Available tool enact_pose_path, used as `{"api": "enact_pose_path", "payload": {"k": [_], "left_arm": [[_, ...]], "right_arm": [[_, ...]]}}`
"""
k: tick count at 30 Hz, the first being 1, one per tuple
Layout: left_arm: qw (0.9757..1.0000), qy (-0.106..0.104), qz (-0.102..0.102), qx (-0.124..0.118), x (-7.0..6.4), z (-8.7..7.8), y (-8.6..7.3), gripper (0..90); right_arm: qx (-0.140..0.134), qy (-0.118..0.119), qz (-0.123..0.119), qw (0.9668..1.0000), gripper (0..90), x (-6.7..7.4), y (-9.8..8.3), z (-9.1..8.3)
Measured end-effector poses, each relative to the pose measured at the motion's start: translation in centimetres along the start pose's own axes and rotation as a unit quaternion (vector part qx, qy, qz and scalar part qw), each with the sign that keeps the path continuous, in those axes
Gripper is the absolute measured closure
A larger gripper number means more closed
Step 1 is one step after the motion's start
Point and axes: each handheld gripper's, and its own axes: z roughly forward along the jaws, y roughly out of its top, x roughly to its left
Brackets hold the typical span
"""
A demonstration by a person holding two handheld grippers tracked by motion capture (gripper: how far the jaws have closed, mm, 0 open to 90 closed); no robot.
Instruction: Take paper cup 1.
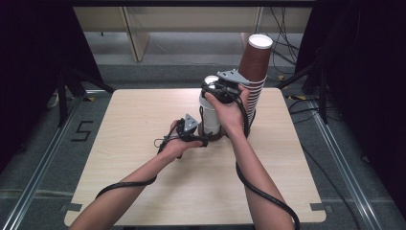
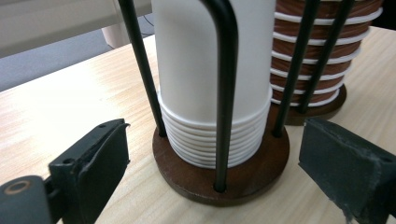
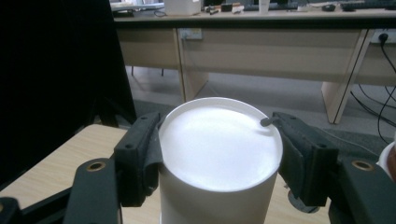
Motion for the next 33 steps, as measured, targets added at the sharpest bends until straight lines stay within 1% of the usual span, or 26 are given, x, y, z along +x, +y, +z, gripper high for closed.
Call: {"api": "enact_pose_path", "payload": {"k": [1, 2, 3, 5, 6, 7, 8, 9, 10, 11, 12, 13, 14, 16, 19, 20, 21, 22, 23, 25, 27, 29, 30, 31, 32, 33], "left_arm": [[0.9999, 0.003, 0.012, 0.009, 0.2, -0.3, 0.0, 7.5], [0.9998, 0.003, 0.016, 0.010, 0.2, -0.6, 0.1, 7.5], [0.9999, 0.002, 0.016, 0.007, 0.2, -0.8, 0.1, 7.5], [0.9999, -0.001, 0.008, -0.008, 0.1, -1.3, 0.2, 7.4], [0.9999, -0.001, 0.015, -0.005, 0.1, -1.8, 0.2, 7.3], [0.9998, -0.005, 0.019, -0.008, 0.1, -2.3, 0.3, 7.1], [0.9998, -0.005, 0.019, -0.008, 0.1, -2.3, 0.3, 7.0], [0.9997, -0.005, 0.024, -0.008, 0.1, -2.6, 0.3, 6.9], [0.9995, -0.007, 0.029, -0.006, 0.2, -2.8, 0.3, 6.4], [0.9995, -0.007, 0.030, -0.009, 0.1, -3.0, 0.4, 6.4], [0.9994, -0.007, 0.031, -0.010, 0.1, -3.3, 0.4, 6.1], [0.9993, -0.008, 0.035, -0.011, 0.1, -3.5, 0.5, 5.9], [0.9991, -0.009, 0.038, -0.015, 0.0, -3.7, 0.5, 5.9], [0.9989, -0.010, 0.042, -0.017, -0.1, -4.2, 0.5, 5.2], [0.9988, -0.012, 0.041, -0.021, -0.2, -4.7, 0.3, 4.8], [0.9988, -0.013, 0.042, -0.022, -0.2, -4.9, 0.3, 4.7], [0.9988, -0.014, 0.040, -0.025, -0.2, -5.1, 0.2, 4.7], [0.9988, -0.015, 0.039, -0.026, -0.3, -5.3, 0.2, 4.5], [0.9987, -0.018, 0.037, -0.031, -0.3, -5.4, 0.2, 4.5], [0.9983, -0.022, 0.039, -0.037, -0.5, -5.9, 0.2, 4.0], [0.9979, -0.022, 0.049, -0.036, -0.7, -6.6, 0.2, 3.7], [0.9978, -0.024, 0.049, -0.037, -0.7, -6.8, 0.1, 3.6], [0.9977, -0.025, 0.050, -0.039, -0.8, -7.1, 0.1, 3.4], [0.9974, -0.025, 0.055, -0.039, -0.9, -7.4, 0.1, 3.3], [0.9972, -0.023, 0.059, -0.041, -1.0, -7.8, 0.0, 3.3], [0.9972, -0.023, 0.059, -0.041, -1.0, -7.8, 0.0, 3.3]], "right_arm": [[-0.003, 0.001, 0.000, 1.0000, 36.3, 0.0, 0.1, -0.1], [-0.006, 0.004, -0.004, 1.0000, 36.3, 0.0, 0.1, -0.3], [-0.004, 0.006, -0.001, 1.0000, 36.3, 0.1, 0.1, -0.5], [-0.005, 0.011, -0.005, 0.9999, 36.3, 0.2, 0.0, -0.9], [-0.010, 0.017, -0.003, 0.9998, 36.4, 0.1, -0.1, -1.3], [-0.007, 0.019, 0.004, 0.9998, 36.3, 0.1, -0.1, -1.6], [-0.012, 0.022, -0.002, 0.9997, 36.3, 0.0, -0.1, -1.7], [-0.009, 0.025, 0.010, 0.9996, 36.4, 0.0, -0.2, -2.0], [-0.012, 0.027, 0.004, 0.9996, 36.4, -0.1, -0.3, -2.2], [-0.012, 0.027, 0.004, 0.9996, 36.4, -0.1, -0.3, -2.2], [-0.012, 0.031, 0.010, 0.9994, 36.3, -0.1, -0.3, -2.5], [-0.019, 0.034, 0.007, 0.9992, 36.3, -0.2, -0.3, -2.8], [-0.019, 0.034, 0.007, 0.9992, 36.3, -0.2, -0.3, -2.8], [-0.017, 0.044, 0.019, 0.9987, 36.3, -0.2, -0.3, -3.6], [-0.019, 0.049, 0.015, 0.9985, 36.4, -0.4, -0.4, -3.9], [-0.017, 0.049, 0.019, 0.9985, 36.4, -0.5, -0.6, -4.4], [-0.017, 0.049, 0.019, 0.9985, 36.4, -0.5, -0.6, -4.4], [-0.015, 0.057, 0.031, 0.9978, 36.3, -0.7, -0.8, -4.8], [-0.015, 0.057, 0.031, 0.9978, 36.3, -0.7, -0.8, -4.8], [-0.015, 0.063, 0.035, 0.9973, 36.3, -0.7, -1.2, -5.4], [-0.014, 0.066, 0.035, 0.9971, 36.4, -0.9, -1.4, -5.8], [-0.013, 0.065, 0.038, 0.9971, 36.4, -0.9, -1.5, -6.0], [-0.012, 0.069, 0.041, 0.9967, 36.3, -0.9, -1.7, -6.3], [-0.011, 0.070, 0.043, 0.9965, 36.3, -0.9, -1.8, -6.5], [-0.013, 0.073, 0.035, 0.9966, 36.3, -1.1, -2.1, -6.8], [-0.013, 0.073, 0.035, 0.9966, 36.3, -1.1, -2.1, -6.8]]}}
